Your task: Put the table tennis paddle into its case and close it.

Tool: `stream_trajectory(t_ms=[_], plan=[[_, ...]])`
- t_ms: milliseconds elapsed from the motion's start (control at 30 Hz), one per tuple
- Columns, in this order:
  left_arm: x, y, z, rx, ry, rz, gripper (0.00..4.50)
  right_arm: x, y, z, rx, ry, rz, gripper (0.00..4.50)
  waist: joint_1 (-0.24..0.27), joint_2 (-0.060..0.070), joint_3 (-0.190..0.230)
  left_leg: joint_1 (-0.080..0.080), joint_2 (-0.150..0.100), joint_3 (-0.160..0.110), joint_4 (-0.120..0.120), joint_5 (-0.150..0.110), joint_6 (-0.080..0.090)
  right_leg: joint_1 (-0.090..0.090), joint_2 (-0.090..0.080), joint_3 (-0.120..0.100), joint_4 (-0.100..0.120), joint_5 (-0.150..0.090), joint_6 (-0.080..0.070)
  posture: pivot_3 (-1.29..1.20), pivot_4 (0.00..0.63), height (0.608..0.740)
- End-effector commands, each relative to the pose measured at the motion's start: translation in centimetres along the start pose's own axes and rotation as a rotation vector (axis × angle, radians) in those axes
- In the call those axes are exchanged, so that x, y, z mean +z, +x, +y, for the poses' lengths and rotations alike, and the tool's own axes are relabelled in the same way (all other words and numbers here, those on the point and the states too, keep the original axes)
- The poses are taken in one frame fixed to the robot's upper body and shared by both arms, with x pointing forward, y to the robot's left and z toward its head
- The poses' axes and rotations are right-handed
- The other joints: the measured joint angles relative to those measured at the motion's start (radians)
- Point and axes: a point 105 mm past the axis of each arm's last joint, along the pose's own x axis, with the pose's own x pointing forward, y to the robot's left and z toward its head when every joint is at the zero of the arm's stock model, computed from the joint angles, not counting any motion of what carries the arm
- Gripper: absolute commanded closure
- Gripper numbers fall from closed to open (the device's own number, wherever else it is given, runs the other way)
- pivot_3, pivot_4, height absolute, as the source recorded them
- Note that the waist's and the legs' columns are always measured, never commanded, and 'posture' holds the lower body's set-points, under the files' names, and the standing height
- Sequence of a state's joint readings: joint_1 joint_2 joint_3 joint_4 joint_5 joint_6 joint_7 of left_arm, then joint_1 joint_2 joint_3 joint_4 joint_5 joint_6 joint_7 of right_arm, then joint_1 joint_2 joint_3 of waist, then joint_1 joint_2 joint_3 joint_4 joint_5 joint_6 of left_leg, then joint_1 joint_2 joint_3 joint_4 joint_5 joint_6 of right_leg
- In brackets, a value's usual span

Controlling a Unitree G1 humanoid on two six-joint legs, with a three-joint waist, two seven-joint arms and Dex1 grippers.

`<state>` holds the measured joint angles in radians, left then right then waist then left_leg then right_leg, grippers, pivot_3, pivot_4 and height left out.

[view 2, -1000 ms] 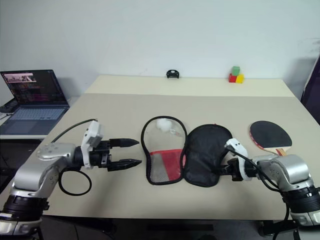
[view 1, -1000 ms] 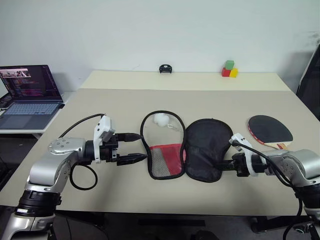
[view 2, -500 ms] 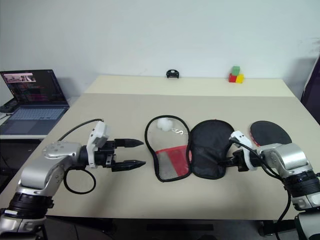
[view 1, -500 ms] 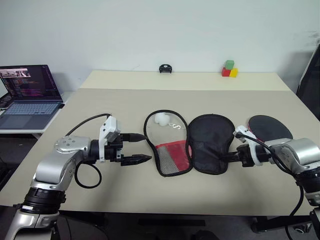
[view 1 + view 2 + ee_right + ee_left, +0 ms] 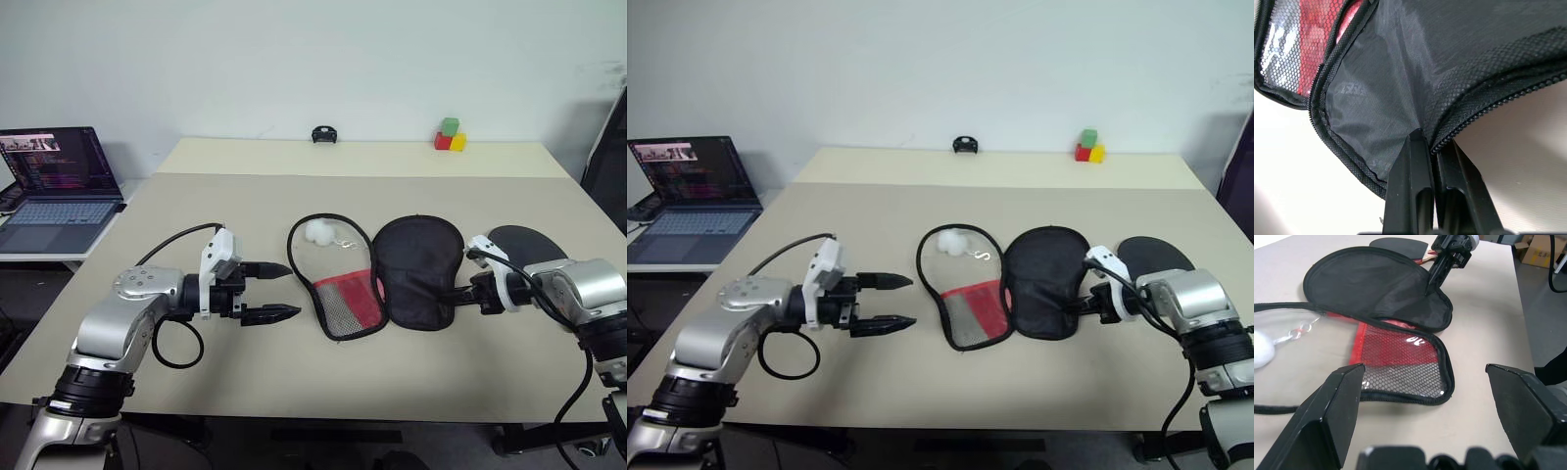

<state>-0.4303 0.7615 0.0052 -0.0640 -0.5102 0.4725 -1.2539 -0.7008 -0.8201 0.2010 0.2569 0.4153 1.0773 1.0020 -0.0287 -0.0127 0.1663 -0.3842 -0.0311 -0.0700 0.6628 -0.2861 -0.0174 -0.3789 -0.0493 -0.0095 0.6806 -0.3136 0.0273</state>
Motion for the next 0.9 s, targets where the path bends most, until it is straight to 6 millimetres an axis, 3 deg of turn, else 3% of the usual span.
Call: stream_trajectory(t_ms=[33,167,367,767,900], plan=[[1.0,0.0,0.1,-0.002,0.041,-0.017,0.17,1.3,-0.6,-0.1,-0.018,-0.021,-0.043,4.45,0.0,0.0,0.0,0.0,0.0,0.0,0.0,0.0,0.0,0.0,0.0,0.0,0.0,0.0,0.0,0.0,0.15,0.74],[1.0,0.1,0.2,-0.003,0.043,-0.016,0.17,1.3,-0.7,-0.7,-0.054,-0.008,-0.052,4.45,0.0,0.0,0.0,0.0,0.0,0.0,0.0,0.0,0.0,0.0,0.0,0.0,0.0,0.0,0.0,0.0,0.15,0.74],[0.9,0.2,0.2,-0.007,0.042,-0.017,0.17,1.4,-1.0,-2.8,-0.176,0.0,-0.076,2.66,-0.001,0.0,0.0,0.0,0.0,0.0,0.0,0.0,0.0,0.0,0.0,0.0,0.0,0.0,0.0,0.0,0.15,0.74],[0.9,0.6,0.2,-0.012,0.042,-0.025,0.17,2.4,-3.5,-4.4,-0.249,0.014,-0.157,2.66,0.0,0.0,0.0,0.0,0.0,0.0,0.0,0.0,0.0,0.0,0.0,0.0,0.0,0.0,0.0,0.0,0.15,0.74],[1.0,0.8,0.3,-0.013,0.045,-0.031,0.17,2.8,-4.7,-3.5,-0.203,0.034,-0.235,2.66,0.0,0.0,0.0,0.0,0.0,0.0,0.0,0.0,0.0,0.0,0.0,0.0,0.0,0.0,0.0,0.0,0.15,0.74]])
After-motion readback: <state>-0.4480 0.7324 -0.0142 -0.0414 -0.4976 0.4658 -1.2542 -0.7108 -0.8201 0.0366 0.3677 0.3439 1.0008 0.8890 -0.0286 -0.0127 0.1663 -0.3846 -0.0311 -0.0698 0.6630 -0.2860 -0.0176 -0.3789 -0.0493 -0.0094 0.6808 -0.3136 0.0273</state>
